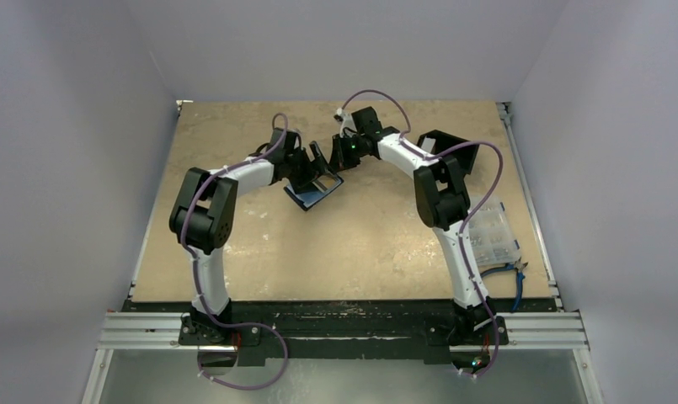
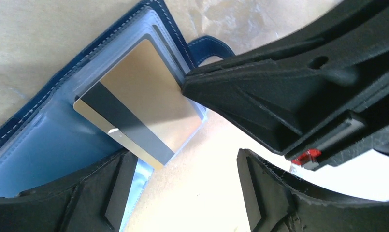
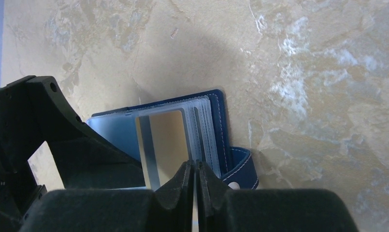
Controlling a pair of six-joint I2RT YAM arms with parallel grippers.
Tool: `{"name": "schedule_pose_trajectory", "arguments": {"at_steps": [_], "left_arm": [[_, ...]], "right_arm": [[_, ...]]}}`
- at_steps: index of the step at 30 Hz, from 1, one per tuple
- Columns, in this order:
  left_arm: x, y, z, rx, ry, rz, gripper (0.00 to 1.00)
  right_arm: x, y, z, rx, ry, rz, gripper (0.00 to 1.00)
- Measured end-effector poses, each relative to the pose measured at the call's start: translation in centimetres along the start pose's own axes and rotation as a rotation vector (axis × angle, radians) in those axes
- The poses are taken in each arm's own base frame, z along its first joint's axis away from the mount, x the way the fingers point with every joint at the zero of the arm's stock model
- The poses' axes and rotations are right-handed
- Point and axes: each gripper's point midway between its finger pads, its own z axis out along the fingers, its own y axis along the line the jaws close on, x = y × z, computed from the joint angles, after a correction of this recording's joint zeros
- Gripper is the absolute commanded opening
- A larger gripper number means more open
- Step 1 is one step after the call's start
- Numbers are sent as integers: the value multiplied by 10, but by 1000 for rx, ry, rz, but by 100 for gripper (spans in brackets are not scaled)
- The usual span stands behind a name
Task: Put the credit cards into the card holder
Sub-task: Insert the credit card into the card holder, then pick up the credit card from the storage box.
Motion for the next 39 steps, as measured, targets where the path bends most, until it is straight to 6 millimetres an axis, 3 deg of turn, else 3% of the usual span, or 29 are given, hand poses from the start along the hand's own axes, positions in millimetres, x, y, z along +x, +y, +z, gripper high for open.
{"name": "schedule_pose_trajectory", "arguments": {"at_steps": [4, 8, 11, 15, 17, 21, 23, 25, 30, 39], "left_arm": [[7, -8, -8, 41, 40, 43, 83], [7, -17, -30, 62, 41, 103, 86], [0, -22, -54, 88, 20, 139, 86], [-19, -15, -76, 92, -36, 184, 86], [-26, -8, -86, 71, -63, 214, 86], [-30, -7, -98, 55, -92, 288, 86], [-28, -7, -102, 58, -97, 310, 85], [-25, -7, -105, 64, -93, 321, 85], [-15, -4, -104, 82, -67, 328, 85], [-11, -9, -104, 118, -51, 334, 84]], "right_arm": [[3, -4, -15, 31, 29, 59, 44], [-9, -6, -52, 87, 16, 88, 63], [-37, -8, -105, 139, -69, 79, 74], [-75, -25, -200, 275, -257, 83, 90], [-82, -48, -248, 378, -352, 138, 98], [-67, -106, -299, 545, -445, 271, 99], [-52, -131, -299, 594, -432, 340, 99], [-39, -148, -287, 613, -401, 391, 99], [-7, -168, -256, 607, -348, 479, 99], [-10, -204, -229, 472, -377, 556, 99]]}}
